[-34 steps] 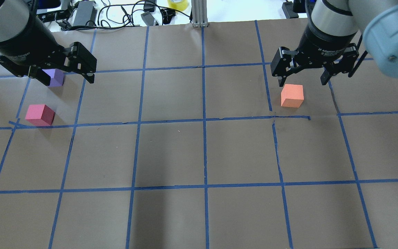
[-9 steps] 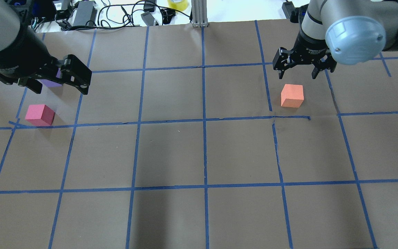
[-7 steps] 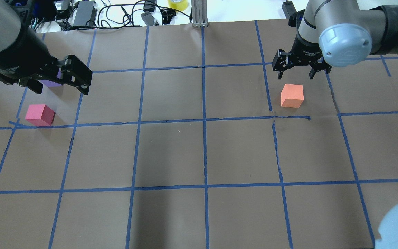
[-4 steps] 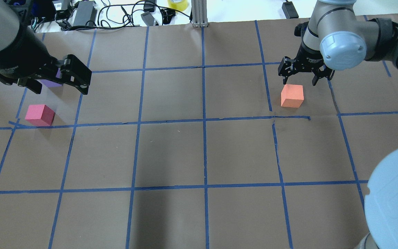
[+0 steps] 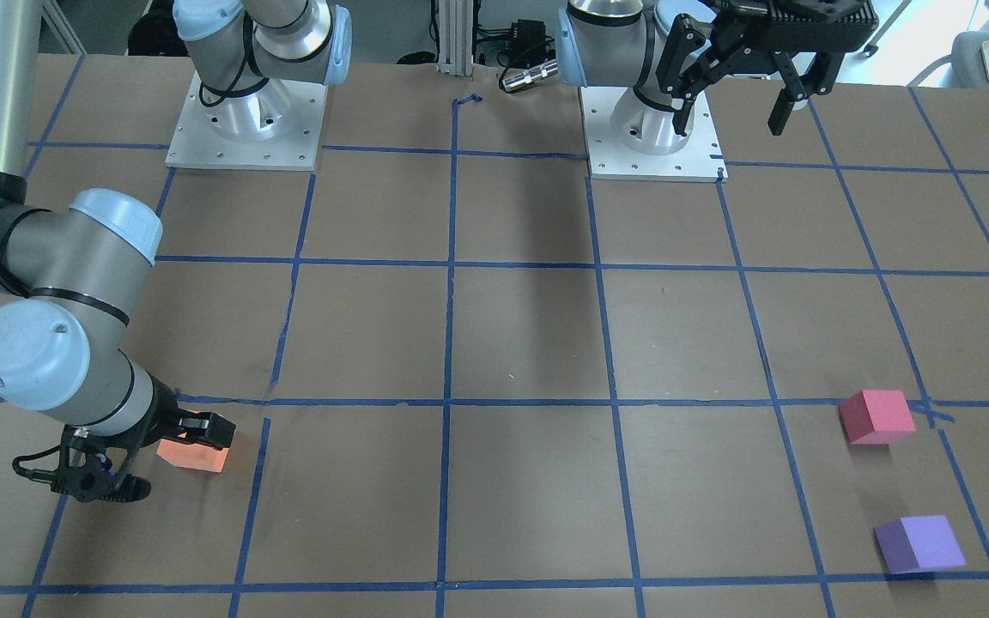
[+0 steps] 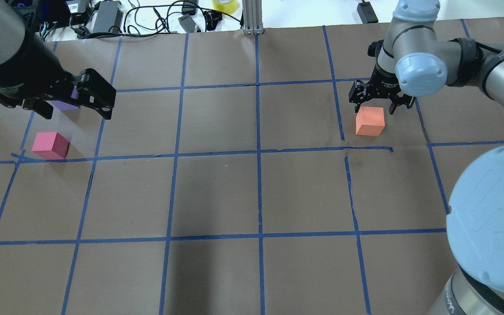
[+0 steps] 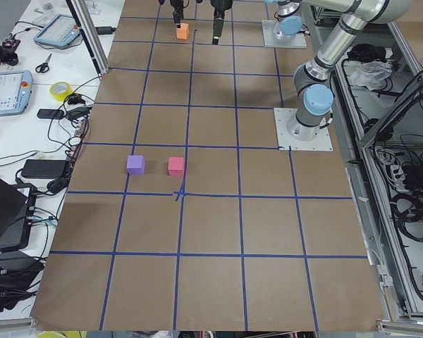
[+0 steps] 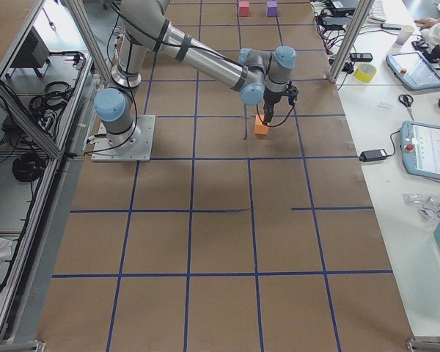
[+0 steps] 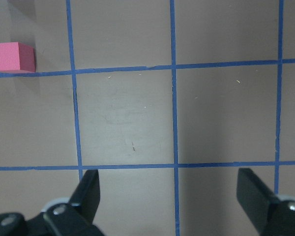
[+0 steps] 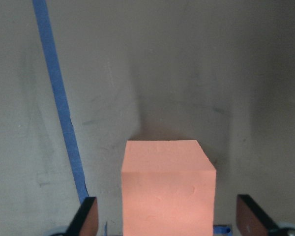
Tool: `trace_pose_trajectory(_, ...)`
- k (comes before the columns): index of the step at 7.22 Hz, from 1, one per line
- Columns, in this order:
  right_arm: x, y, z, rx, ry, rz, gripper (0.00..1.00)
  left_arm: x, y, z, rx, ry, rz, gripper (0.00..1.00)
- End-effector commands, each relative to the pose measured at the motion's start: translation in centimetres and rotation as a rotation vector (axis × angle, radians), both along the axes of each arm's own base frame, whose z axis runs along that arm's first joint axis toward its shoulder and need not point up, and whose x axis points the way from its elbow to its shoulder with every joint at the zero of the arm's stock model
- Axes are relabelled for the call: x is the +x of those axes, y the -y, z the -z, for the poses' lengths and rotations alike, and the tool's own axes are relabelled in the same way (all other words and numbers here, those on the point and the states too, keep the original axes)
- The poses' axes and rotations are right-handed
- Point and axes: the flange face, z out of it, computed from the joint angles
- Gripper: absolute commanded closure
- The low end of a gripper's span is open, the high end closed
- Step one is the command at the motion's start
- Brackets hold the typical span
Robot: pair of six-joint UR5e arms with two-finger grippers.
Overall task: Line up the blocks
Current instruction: 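Lower the right gripper onto the orange cube and close on it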
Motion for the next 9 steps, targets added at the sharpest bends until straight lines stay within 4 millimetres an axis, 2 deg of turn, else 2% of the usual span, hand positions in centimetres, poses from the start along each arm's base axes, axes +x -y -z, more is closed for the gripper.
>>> trace_pose_trajectory(1, 0.0, 0.2, 2.2, 0.034, 0.006, 0.002, 0.00, 0.0, 0.0, 0.0, -0.001, 0.001, -0.003, 0.00)
trace_pose_trajectory(3, 0.0, 0.1, 2.4, 0.043, 0.009, 0.002, 0.00, 0.0, 0.2, 0.1, 0.001, 0.001, -0.003, 0.00)
trace_pose_trajectory(4, 0.0, 0.0, 3.1, 0.060, 0.010, 0.002, 0.16, 0.0, 0.3, 0.3, 0.005, 0.001, -0.003, 0.00)
trace_pose_trajectory(5, 0.0, 0.0, 3.3, 0.070, 0.007, 0.004, 0.74, 0.0, 0.5, 0.5, 0.008, 0.002, -0.005, 0.00)
trace_pose_trajectory(6, 0.0, -0.2, 3.2, 0.085, 0.009, 0.004, 1.00, 0.0, 0.4, 0.4, 0.008, 0.002, -0.006, 0.00)
trace_pose_trajectory(7, 0.0, -0.2, 2.3, 0.074, 0.011, 0.006, 1.00, 0.0, 0.5, 0.5, 0.011, 0.002, -0.006, 0.00)
trace_pose_trajectory(9, 2.3, -0.5, -3.6, -0.016, 0.103, 0.011, 1.00, 0.0, 0.7, 0.5, 0.008, 0.002, -0.006, 0.00)
